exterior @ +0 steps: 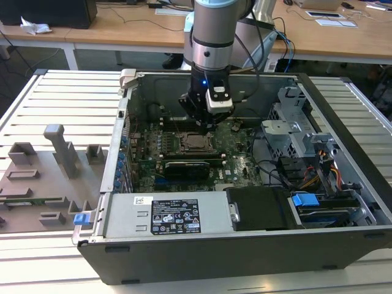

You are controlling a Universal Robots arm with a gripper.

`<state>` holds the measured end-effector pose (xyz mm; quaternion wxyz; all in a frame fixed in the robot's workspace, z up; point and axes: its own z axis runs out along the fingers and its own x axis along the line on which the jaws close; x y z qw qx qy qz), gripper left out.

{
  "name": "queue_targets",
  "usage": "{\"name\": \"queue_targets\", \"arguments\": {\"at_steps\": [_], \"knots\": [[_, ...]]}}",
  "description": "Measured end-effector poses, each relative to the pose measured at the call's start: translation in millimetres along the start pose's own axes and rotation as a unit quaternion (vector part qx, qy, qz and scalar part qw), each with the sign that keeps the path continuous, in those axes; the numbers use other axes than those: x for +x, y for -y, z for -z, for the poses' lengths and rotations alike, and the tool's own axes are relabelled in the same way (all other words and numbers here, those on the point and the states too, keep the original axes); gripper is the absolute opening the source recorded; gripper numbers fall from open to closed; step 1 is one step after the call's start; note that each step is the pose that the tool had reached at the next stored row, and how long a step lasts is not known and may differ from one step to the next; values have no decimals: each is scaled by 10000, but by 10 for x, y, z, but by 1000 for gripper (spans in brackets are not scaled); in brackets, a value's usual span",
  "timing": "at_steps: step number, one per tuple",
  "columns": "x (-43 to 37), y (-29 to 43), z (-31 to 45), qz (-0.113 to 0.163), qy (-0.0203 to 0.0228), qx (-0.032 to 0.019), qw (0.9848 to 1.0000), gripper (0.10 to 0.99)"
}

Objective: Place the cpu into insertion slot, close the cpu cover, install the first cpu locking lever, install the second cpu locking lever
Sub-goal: 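Install the first cpu locking lever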

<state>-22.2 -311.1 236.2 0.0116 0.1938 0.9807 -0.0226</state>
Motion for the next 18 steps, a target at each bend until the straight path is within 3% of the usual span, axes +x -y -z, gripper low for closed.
{"name": "queue_targets", "arguments": {"at_steps": [3,7,11,15,18], "knots": [[0,0,0,263,11,-8,9997,106],[0,0,0,723,29,-23,9974,106],[0,0,0,1186,47,-38,9929,106],[0,0,0,1429,57,-45,9897,106],[0,0,0,1712,68,-54,9852,106]]}}
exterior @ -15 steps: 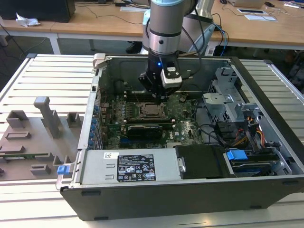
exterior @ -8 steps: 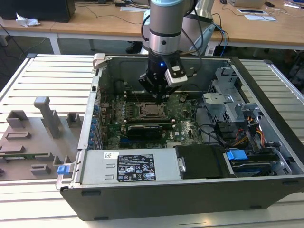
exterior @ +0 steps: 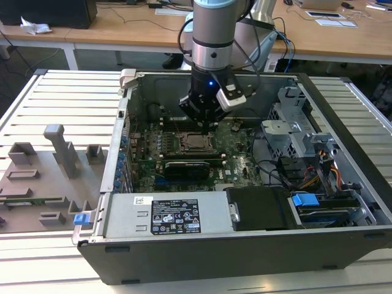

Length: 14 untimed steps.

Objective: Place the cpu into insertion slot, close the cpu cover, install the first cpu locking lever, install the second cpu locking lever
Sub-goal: 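Install the first cpu locking lever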

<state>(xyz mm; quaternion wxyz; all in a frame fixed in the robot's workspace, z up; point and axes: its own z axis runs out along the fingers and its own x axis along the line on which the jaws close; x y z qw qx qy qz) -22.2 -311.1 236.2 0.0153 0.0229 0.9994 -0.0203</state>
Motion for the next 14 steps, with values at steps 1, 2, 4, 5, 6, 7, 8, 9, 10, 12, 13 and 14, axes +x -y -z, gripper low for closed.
{"name": "queue_targets", "arguments": {"at_steps": [1,2,4,5,6,7,8,9,10,12,13,14], "knots": [[0,0,0,54,2,-1,10000,106],[0,0,0,178,7,-5,9998,106],[0,0,0,331,13,-10,9995,106],[0,0,0,373,15,-11,9993,106],[0,0,0,433,17,-13,9991,106],[0,0,0,474,19,-15,9989,106],[0,0,0,523,21,-16,9986,106],[0,0,0,565,23,-18,9984,106],[0,0,0,648,26,-20,9979,106],[0,0,0,765,30,-24,9971,106],[0,0,0,858,34,-27,9963,106],[0,0,0,885,35,-28,9961,106]]}}
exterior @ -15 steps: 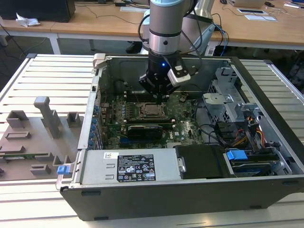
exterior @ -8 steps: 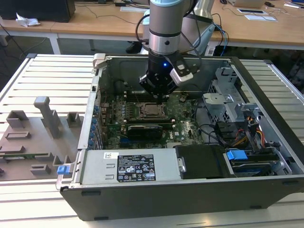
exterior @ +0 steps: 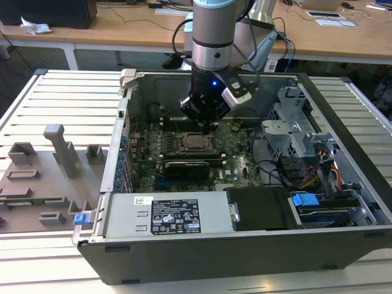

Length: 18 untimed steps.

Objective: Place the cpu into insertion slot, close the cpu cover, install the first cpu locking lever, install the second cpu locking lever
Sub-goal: 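Install the first cpu locking lever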

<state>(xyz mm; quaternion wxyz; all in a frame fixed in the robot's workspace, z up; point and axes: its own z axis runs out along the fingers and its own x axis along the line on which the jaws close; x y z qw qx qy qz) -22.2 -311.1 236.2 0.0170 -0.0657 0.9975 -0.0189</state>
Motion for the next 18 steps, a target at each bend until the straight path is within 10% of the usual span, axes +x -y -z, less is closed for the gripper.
{"name": "queue_targets", "arguments": {"at_steps": [18], "knots": [[-4,5,127,6,-3,29,10000,106]]}}
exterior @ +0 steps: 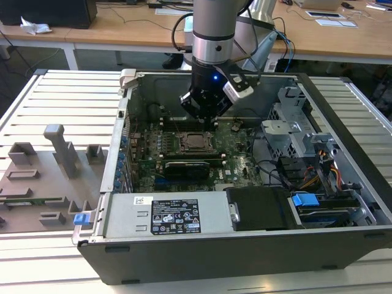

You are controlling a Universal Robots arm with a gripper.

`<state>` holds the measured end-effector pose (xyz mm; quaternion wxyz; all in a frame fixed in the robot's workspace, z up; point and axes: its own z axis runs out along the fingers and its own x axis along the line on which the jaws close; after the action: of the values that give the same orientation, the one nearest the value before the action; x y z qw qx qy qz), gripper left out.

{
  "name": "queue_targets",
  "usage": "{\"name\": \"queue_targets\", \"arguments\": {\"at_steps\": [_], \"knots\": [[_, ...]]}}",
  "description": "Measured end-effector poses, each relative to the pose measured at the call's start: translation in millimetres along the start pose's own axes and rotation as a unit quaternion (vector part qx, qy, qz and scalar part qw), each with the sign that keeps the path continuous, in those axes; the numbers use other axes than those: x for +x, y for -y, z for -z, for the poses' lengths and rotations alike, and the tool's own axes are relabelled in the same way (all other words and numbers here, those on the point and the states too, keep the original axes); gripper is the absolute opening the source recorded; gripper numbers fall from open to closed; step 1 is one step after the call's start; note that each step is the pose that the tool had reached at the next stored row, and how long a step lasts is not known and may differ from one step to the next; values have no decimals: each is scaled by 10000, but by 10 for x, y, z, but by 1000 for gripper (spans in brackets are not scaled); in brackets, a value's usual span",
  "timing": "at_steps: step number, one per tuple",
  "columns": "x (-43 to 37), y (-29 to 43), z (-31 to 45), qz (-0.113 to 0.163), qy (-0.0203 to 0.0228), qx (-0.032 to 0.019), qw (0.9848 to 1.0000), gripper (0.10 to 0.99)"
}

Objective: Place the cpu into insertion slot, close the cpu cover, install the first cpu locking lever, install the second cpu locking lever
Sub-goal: 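Install the first cpu locking lever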

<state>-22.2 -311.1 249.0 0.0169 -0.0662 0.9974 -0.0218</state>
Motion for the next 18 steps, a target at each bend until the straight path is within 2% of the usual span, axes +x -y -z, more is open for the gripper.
{"name": "queue_targets", "arguments": {"at_steps": [4,15,18], "knots": [[-1,2,43,0,0,4,10000,106],[-7,11,229,1,-2,17,10000,106],[-8,11,249,1,-2,18,10000,106]]}}
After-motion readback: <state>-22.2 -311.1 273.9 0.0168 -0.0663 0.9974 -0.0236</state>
